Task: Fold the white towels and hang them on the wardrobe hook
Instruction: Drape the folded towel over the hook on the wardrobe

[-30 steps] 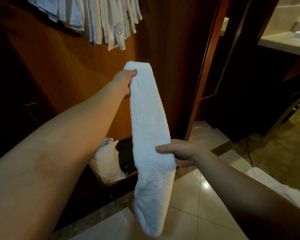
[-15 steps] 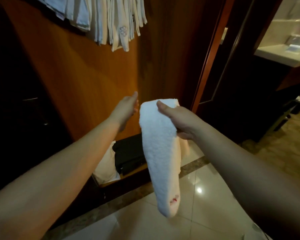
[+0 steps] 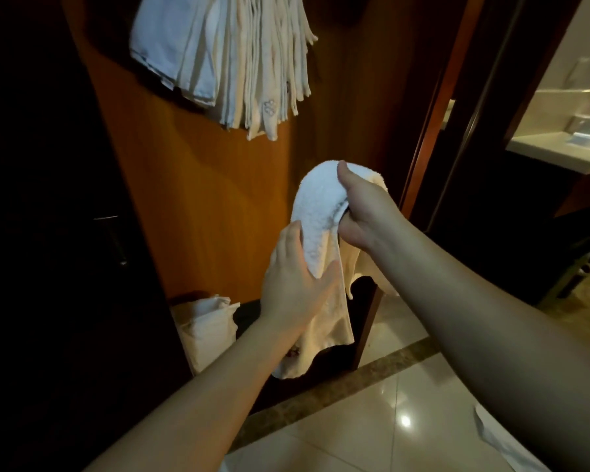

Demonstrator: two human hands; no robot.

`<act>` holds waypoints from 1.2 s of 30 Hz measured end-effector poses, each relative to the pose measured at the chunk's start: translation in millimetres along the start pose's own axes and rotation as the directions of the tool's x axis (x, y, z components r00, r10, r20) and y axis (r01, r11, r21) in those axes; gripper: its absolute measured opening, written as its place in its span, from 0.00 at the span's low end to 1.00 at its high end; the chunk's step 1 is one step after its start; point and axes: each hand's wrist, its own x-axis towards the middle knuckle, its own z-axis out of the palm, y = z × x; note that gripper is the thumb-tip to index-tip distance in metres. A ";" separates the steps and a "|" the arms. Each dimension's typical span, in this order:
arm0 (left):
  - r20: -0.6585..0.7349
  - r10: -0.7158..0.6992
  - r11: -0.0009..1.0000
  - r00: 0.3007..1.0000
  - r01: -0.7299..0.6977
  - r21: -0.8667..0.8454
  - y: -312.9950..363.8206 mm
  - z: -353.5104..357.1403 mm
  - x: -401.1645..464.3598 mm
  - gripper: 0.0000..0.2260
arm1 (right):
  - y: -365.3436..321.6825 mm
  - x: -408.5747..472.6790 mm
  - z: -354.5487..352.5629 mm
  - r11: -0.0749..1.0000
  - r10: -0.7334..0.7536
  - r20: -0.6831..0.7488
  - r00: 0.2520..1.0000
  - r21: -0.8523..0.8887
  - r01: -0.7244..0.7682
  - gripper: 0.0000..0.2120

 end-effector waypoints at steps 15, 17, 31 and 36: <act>-0.079 0.009 0.923 0.997 0.023 0.384 -81.5 -40.8 63.0 0.10 | -50.8 8.5 0.4 0.783 -0.521 -0.088 0.849 -0.446 0.433 0.19; -0.026 -0.054 0.931 0.998 0.060 0.359 -91.6 -41.3 61.1 0.08 | -53.7 17.0 -4.3 0.819 -0.496 -0.113 0.861 -0.389 0.421 0.19; 0.008 -0.296 0.951 0.955 0.294 0.092 -125.7 -94.8 48.3 0.03 | -68.2 37.7 -32.0 0.958 -0.217 -0.312 0.925 0.115 0.264 0.22; -0.157 -0.261 0.857 0.952 0.154 -0.491 -104.1 -155.3 51.4 0.09 | -78.7 39.2 -35.2 0.930 -0.190 -0.327 0.926 0.243 0.277 0.30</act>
